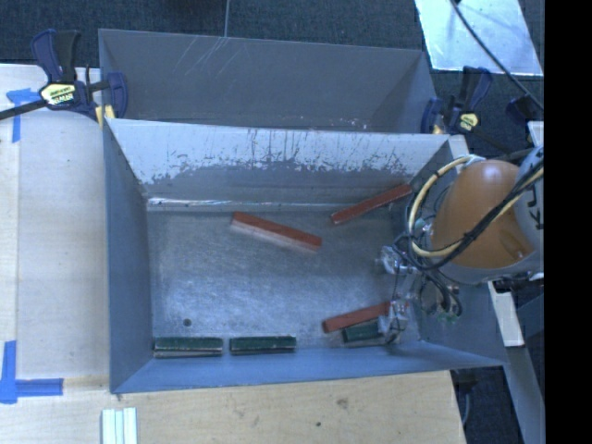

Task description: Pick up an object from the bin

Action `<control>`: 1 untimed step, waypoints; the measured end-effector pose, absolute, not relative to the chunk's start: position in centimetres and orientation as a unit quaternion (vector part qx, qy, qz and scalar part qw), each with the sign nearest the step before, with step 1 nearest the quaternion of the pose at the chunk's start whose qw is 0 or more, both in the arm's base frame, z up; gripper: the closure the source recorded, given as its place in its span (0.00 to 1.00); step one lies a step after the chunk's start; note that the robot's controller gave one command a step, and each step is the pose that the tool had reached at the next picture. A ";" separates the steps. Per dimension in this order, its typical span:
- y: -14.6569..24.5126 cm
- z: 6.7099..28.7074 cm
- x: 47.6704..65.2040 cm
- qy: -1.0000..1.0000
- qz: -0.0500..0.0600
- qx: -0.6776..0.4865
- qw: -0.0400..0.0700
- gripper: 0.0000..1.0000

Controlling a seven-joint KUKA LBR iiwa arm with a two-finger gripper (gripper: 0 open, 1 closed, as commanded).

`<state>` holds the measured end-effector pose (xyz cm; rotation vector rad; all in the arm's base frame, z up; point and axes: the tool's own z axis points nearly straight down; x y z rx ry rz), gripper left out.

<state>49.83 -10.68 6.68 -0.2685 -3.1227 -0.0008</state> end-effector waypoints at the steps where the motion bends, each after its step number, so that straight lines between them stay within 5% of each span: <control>1: -6.2 7.1 49.3 -0.999 0.000 -0.047 -0.002 0.00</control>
Offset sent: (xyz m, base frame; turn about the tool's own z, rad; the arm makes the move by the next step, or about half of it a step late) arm -0.0068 0.0430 0.0032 -0.0736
